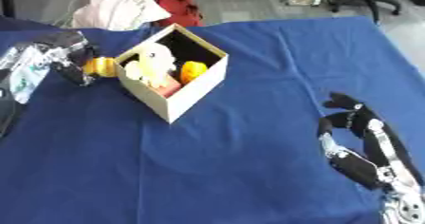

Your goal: Pick up objects on the table and place them in the box.

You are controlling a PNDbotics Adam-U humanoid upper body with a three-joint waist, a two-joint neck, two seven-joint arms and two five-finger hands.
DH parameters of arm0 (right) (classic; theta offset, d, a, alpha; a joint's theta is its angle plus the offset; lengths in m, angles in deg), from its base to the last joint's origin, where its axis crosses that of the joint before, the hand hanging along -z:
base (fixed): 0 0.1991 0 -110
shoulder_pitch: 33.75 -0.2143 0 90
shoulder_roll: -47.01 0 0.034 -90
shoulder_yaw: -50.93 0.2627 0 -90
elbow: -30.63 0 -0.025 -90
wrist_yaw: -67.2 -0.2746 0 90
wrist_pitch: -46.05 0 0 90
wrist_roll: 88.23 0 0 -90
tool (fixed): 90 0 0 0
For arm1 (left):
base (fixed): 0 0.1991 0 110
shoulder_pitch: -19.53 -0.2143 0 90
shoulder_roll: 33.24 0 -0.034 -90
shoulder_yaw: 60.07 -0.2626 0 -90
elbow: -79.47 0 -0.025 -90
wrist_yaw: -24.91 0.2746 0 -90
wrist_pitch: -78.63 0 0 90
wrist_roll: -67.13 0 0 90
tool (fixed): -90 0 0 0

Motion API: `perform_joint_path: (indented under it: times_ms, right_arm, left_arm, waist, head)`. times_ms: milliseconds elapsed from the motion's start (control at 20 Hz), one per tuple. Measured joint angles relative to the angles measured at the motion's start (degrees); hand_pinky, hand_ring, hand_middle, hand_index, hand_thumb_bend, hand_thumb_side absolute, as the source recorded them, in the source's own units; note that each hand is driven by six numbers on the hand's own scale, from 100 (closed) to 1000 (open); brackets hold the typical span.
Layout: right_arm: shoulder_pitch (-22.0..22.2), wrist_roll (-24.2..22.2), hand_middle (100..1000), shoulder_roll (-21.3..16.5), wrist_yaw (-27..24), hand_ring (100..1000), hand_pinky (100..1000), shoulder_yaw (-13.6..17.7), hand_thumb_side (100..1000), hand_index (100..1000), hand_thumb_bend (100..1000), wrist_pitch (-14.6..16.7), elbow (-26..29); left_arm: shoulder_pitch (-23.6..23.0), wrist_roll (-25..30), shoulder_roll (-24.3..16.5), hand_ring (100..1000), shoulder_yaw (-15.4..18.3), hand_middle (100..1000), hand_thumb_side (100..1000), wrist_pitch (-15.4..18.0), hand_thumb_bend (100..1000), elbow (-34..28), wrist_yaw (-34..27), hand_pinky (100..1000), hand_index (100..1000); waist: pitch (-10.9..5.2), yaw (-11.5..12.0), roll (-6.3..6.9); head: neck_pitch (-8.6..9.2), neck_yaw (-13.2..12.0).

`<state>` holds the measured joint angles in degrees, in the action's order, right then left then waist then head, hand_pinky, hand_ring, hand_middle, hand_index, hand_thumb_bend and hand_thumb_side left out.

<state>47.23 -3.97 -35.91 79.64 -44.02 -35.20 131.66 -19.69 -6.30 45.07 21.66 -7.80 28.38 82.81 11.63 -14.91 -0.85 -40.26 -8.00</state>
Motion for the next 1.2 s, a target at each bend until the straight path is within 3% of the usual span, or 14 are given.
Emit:
perform_joint_path:
  times_ms: [400,700,750,900,1000,1050,1200]
  right_arm:
    - [0.01,-0.01,750,0.00,0.01,675,699,0.01,308,882,100,0.00,-0.01]
    - [0.02,-0.03,750,0.00,0.03,676,699,0.02,308,882,100,0.00,-0.01]
    - [0.02,-0.03,750,0.00,0.04,676,699,0.02,309,882,100,0.00,-0.01]
    - [0.02,-0.04,750,0.00,0.05,676,699,0.02,307,882,100,0.00,-0.02]
    - [0.02,-0.04,750,0.00,0.06,676,698,0.02,308,882,100,0.00,-0.02]
    - [0.02,-0.04,750,0.00,0.07,676,698,0.02,309,882,100,0.00,-0.02]
    - [0.03,-0.06,750,0.00,0.07,676,699,0.02,308,882,100,0.00,-0.03]
  left_arm:
    - [0.00,-5.65,-0.66,336,0.03,327,100,-2.47,223,-4.36,-5.01,608,496]
    - [0.00,-6.28,-1.61,345,-0.40,336,107,-2.90,177,-9.14,-7.83,618,508]
    - [0.00,-6.22,-1.63,346,-0.52,337,169,-2.94,100,-9.93,-8.49,619,509]
    - [0.02,-6.40,-2.00,344,-0.66,335,355,-3.27,100,-12.58,-10.34,619,508]
    - [0.02,-6.83,-2.18,339,-0.66,329,351,-3.73,100,-14.00,-11.61,617,502]
    - [0.02,-7.07,-2.19,334,-0.67,324,280,-3.95,100,-14.63,-12.15,615,498]
    - [0.02,-7.84,-2.49,333,-0.72,322,205,-4.45,100,-16.09,-13.34,615,496]
  waist:
    - [0.00,0.20,0.01]
    - [0.00,0.40,0.02]
    - [0.00,0.40,0.02]
    - [0.00,0.40,0.02]
    - [0.00,0.41,0.02]
    - [0.00,0.41,0.02]
    - [0.00,0.43,0.02]
  head:
    - [0.01,0.01]
    - [0.01,0.02]
    - [0.02,0.02]
    - [0.03,0.05]
    - [0.04,0.07]
    - [0.04,0.08]
    - [0.04,0.11]
